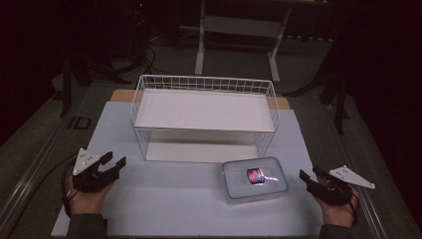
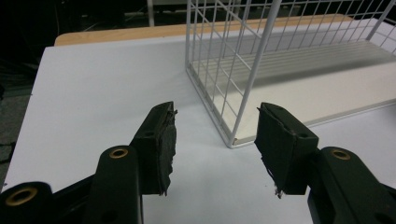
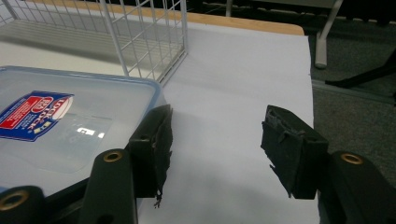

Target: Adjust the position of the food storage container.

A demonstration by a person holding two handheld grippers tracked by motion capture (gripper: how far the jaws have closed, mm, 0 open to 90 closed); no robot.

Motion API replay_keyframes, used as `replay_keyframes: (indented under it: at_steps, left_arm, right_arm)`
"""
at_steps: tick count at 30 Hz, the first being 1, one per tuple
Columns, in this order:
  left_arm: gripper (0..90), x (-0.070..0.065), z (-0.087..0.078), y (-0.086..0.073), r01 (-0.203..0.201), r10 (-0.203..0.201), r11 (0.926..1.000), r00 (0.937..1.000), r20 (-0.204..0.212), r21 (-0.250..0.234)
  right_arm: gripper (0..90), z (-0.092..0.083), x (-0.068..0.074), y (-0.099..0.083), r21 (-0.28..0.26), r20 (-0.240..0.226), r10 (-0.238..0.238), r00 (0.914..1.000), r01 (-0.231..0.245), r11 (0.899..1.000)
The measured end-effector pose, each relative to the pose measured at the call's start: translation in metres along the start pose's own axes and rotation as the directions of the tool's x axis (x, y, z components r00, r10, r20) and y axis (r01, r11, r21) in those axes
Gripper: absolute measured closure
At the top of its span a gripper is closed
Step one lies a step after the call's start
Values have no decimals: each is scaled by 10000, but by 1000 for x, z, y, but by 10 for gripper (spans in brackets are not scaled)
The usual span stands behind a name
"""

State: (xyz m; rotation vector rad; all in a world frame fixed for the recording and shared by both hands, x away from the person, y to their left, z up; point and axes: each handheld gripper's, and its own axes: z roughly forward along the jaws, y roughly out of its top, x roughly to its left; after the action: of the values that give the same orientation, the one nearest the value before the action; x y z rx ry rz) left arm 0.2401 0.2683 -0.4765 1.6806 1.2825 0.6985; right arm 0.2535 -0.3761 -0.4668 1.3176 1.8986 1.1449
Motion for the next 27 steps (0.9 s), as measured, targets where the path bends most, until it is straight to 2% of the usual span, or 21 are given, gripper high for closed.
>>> replay_keyframes:
  at_steps: [4, 9, 12, 13, 14, 15, 17, 21, 27]
  left_arm:
    - [469, -1, -3, 0, -54, 54, 10000, 10000, 28, -20]
    - [465, -1, -8, -2, 7, -6, 10000, 10000, 38, -66]
    - [464, 0, -9, -3, 87, -87, 9999, 10000, 13, -95]
    - [464, 0, -9, -3, 117, -117, 9999, 9999, 1, -95]
    - [463, 0, -9, -3, 117, -117, 9999, 9999, 1, -95]
    - [463, 0, -9, -3, 139, -139, 9999, 9999, 1, -84]
    - [462, 0, -8, -3, 119, -119, 9999, 9999, -10, -55]
    - [462, -2, -4, -4, 45, -45, 10000, 10000, 15, 28]
    - [462, -4, -2, -3, -102, 102, 9999, 9999, 71, 88]
  right_arm:
    - [442, 3, 0, 1, 21, -51, -13, 10000, 13, 10000]
    - [500, 9, 0, 4, -13, -88, 154, 9998, -154, 9999]
    - [604, 14, -2, 5, 6, -186, 313, 9993, -313, 9995]
    - [667, 16, -3, 6, 30, -263, 376, 9989, -376, 9993]
    - [667, 16, -3, 6, 30, -263, 376, 9989, -376, 9993]
    - [792, 20, -3, 6, 161, -452, 595, 9972, -588, 9981]
    - [860, 24, -2, 7, 273, -553, 680, 9961, -666, 9974]
    - [897, 32, 4, 9, 507, -782, 537, 9955, -498, 9975]
    - [900, 43, 9, 9, 994, -795, 356, 9962, -276, 9947]
